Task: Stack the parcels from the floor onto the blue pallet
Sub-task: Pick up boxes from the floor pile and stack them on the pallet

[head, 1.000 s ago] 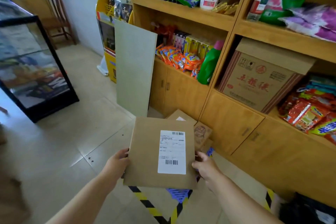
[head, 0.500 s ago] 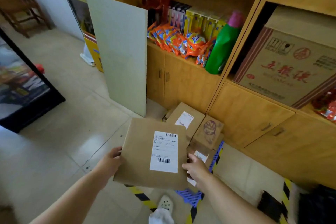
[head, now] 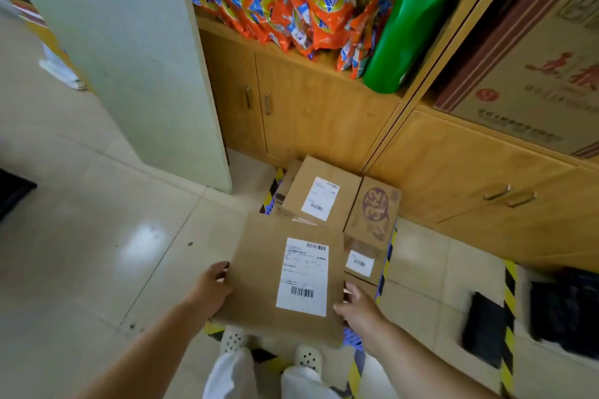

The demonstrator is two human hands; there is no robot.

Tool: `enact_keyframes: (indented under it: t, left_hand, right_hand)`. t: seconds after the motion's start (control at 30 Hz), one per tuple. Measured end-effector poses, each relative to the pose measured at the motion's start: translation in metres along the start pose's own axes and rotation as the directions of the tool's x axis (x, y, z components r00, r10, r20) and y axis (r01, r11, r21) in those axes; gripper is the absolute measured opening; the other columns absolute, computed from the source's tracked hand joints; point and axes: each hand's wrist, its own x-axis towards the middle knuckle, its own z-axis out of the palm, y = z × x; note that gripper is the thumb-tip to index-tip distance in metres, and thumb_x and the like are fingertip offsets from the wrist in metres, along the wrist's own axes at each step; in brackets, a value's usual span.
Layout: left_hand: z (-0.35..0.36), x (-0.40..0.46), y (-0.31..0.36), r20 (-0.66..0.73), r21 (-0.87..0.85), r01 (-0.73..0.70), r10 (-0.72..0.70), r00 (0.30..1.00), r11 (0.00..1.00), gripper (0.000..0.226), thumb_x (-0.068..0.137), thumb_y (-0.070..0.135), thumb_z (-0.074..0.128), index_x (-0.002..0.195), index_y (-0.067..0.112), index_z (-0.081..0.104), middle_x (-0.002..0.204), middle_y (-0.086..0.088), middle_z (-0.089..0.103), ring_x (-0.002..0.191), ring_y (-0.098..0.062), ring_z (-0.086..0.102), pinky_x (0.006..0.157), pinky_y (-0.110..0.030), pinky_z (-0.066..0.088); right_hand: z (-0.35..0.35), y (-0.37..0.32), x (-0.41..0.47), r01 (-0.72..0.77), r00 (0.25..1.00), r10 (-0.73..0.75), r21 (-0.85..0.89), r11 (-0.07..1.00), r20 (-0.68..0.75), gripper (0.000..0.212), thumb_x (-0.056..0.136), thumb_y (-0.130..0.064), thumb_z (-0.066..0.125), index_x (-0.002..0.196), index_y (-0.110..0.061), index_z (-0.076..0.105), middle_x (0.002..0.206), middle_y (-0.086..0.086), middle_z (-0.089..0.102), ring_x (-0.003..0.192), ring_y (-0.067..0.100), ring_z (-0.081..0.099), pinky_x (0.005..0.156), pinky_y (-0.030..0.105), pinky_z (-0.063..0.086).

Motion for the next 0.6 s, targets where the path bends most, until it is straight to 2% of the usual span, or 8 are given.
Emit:
enact_keyframes:
  t: [0.1,0.17,0.27,0.37,0.43,0.47,0.6]
  left_hand:
    - [0.007,0.043,0.000,0.063,0.125,-0.010,0.002,0.998,0.992,0.049,0.090,0.002,0.047,0.137,0.017,0.047,0.135,-0.008,0.053,0.119,-0.031,0.051,0.103,-0.039,0.040]
    - [0.014,0.071,0.000,0.098,0.209,-0.038,0.017,0.995,0.977,0.047,0.090,0.004,0.047,0.136,0.017,0.048,0.133,-0.008,0.054,0.116,-0.029,0.053,0.098,-0.035,0.043]
    - [0.028,0.112,-0.004,0.117,0.259,-0.059,0.029,0.993,0.964,0.044,0.092,0.006,0.045,0.134,0.018,0.050,0.129,-0.010,0.058,0.105,-0.028,0.058,0.086,-0.031,0.045]
    - [0.044,0.161,-0.014,0.148,0.296,-0.083,0.040,0.988,0.952,0.047,0.092,0.005,0.044,0.136,0.019,0.047,0.132,-0.009,0.056,0.104,-0.026,0.055,0.085,-0.030,0.044]
    - [0.056,0.192,-0.021,0.166,0.314,-0.095,0.044,0.985,0.945,0.048,0.092,0.003,0.043,0.137,0.019,0.047,0.131,-0.011,0.056,0.106,-0.029,0.055,0.082,-0.029,0.042]
    - [0.062,0.205,-0.025,0.169,0.316,-0.095,0.043,0.985,0.944,0.049,0.092,0.002,0.043,0.137,0.018,0.046,0.130,-0.012,0.056,0.105,-0.030,0.055,0.082,-0.029,0.042]
    - [0.087,0.256,-0.041,0.150,0.348,-0.093,0.043,0.988,0.933,0.053,0.091,0.005,0.045,0.142,0.019,0.041,0.134,-0.013,0.053,0.115,-0.032,0.052,0.086,-0.031,0.040]
  right_hand:
    - [0.006,0.005,0.029,-0.048,0.998,0.049,0.040,0.998,-0.028,0.049,0.090,0.009,0.046,0.129,-0.019,0.050,0.110,0.001,0.063,0.095,0.019,0.063,0.060,0.021,0.048]
    - [0.013,0.013,0.050,-0.081,0.995,0.086,0.082,0.993,-0.059,0.054,0.089,0.013,0.043,0.133,-0.018,0.048,0.115,0.002,0.062,0.104,0.024,0.060,0.070,0.028,0.051]
    - [0.024,0.024,0.081,-0.115,0.987,0.129,0.138,0.984,-0.092,0.058,0.089,0.017,0.037,0.135,-0.017,0.045,0.119,0.002,0.058,0.111,0.025,0.056,0.077,0.031,0.051]
    - [0.033,0.033,0.116,-0.116,0.982,0.144,0.206,0.972,-0.125,0.059,0.088,0.019,0.037,0.135,-0.016,0.046,0.113,0.002,0.058,0.103,0.022,0.055,0.067,0.025,0.050]
    - [0.037,0.042,0.141,-0.111,0.975,0.154,0.249,0.962,-0.159,0.055,0.088,0.020,0.038,0.125,-0.019,0.050,0.104,-0.001,0.059,0.096,0.019,0.056,0.063,0.022,0.048]
    - [0.039,0.047,0.153,-0.108,0.972,0.158,0.264,0.958,-0.174,0.053,0.088,0.020,0.039,0.121,-0.020,0.051,0.105,-0.001,0.060,0.095,0.019,0.057,0.064,0.022,0.049]
    - [0.044,0.071,0.206,-0.100,0.968,0.158,0.277,0.956,-0.196,0.066,0.083,0.021,0.045,0.135,-0.019,0.049,0.127,0.005,0.059,0.107,0.024,0.059,0.082,0.032,0.051]
